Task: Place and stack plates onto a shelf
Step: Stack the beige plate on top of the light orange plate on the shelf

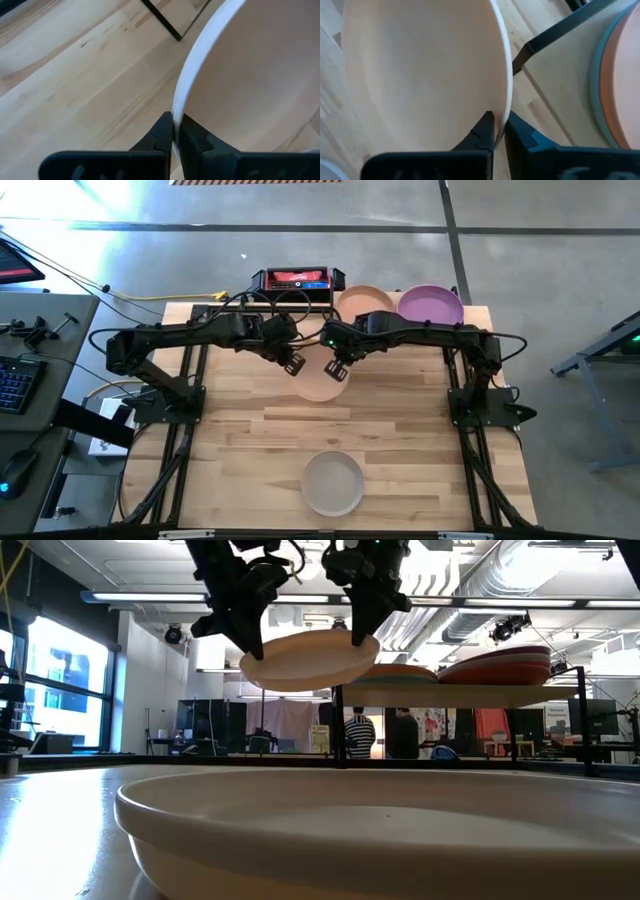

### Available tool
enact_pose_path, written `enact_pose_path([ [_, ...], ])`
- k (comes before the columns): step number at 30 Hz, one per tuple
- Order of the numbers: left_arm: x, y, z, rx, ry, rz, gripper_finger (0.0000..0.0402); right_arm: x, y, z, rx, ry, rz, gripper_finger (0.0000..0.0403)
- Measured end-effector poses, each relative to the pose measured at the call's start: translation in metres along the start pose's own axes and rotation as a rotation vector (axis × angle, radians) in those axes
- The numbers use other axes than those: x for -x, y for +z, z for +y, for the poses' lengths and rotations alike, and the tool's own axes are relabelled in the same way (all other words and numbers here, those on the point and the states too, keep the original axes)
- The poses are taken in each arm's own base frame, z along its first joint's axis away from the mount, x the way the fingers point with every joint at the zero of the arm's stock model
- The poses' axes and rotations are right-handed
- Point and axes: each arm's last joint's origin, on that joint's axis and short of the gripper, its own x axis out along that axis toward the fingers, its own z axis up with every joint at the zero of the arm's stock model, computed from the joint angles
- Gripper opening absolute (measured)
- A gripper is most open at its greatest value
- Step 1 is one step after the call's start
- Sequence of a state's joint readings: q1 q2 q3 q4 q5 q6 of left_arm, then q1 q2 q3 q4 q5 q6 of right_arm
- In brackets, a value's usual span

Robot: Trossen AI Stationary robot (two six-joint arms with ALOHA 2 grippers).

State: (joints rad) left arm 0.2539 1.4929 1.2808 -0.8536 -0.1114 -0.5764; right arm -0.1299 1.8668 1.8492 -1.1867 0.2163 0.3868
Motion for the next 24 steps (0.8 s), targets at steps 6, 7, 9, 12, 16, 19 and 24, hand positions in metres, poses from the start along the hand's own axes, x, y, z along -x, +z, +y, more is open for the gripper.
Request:
enact_pose_path([
  [6, 0.0000, -0.0002, -0.0005, -0.007, -0.015, 0.009, 0.0017, 0.0001, -0.0007, 0.0001, 0.000, 0.001, 0.007, 0.0002],
  [7, 0.0000, -0.0004, -0.0007, -0.013, -0.023, 0.014, 0.0021, 0.0001, -0.0008, 0.0002, 0.001, 0.001, 0.007, 0.0001],
  [9, 0.0000, -0.0004, -0.0008, -0.035, -0.027, 0.015, 0.0029, 0.0001, -0.0008, 0.0003, 0.001, 0.004, 0.008, 0.0001],
  [12, 0.0000, -0.0005, -0.0010, -0.041, -0.032, 0.018, 0.0042, 0.0001, -0.0008, 0.0004, 0.000, 0.005, 0.008, 0.0001],
  [16, 0.0001, -0.0010, -0.0016, -0.036, -0.056, 0.035, 0.0063, 0.0001, -0.0009, 0.0005, 0.000, 0.007, 0.009, 0.0000],
  [19, 0.0001, -0.0012, -0.0021, -0.029, -0.074, 0.046, 0.0081, 0.0002, -0.0011, 0.0007, 0.001, 0.008, 0.011, 0.0000],
  [24, 0.0006, 0.0009, -0.0042, -0.026, -0.123, 0.039, 0.0110, 0.0002, -0.0027, 0.0001, 0.004, 0.005, 0.028, 0.0001],
])
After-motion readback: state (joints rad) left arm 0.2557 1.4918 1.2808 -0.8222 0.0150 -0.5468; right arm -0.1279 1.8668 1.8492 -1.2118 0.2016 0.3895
